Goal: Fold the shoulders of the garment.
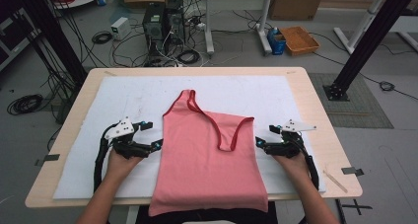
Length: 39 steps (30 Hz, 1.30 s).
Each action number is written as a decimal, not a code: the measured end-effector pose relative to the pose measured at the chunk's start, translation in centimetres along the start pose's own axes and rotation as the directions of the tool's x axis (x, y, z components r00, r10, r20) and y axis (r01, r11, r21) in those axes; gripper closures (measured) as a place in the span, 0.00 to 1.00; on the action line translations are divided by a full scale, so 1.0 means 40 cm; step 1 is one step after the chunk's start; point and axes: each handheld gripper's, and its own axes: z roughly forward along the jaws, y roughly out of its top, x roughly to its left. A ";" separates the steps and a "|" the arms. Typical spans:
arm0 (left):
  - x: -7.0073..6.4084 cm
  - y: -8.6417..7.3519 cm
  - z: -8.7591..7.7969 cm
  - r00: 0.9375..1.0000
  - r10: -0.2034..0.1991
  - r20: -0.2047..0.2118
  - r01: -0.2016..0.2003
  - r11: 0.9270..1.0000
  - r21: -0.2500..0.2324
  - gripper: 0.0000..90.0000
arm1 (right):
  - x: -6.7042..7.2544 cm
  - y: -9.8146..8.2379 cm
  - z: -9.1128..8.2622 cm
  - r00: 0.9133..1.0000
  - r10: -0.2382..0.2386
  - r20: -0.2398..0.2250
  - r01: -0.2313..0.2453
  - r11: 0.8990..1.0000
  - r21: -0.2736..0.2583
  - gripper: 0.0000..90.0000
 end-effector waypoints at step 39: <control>0.191 0.244 0.291 0.988 -0.131 -0.082 0.138 0.986 0.098 0.18 | -0.011 0.004 -0.001 0.999 0.032 0.011 -0.031 0.998 -0.046 0.21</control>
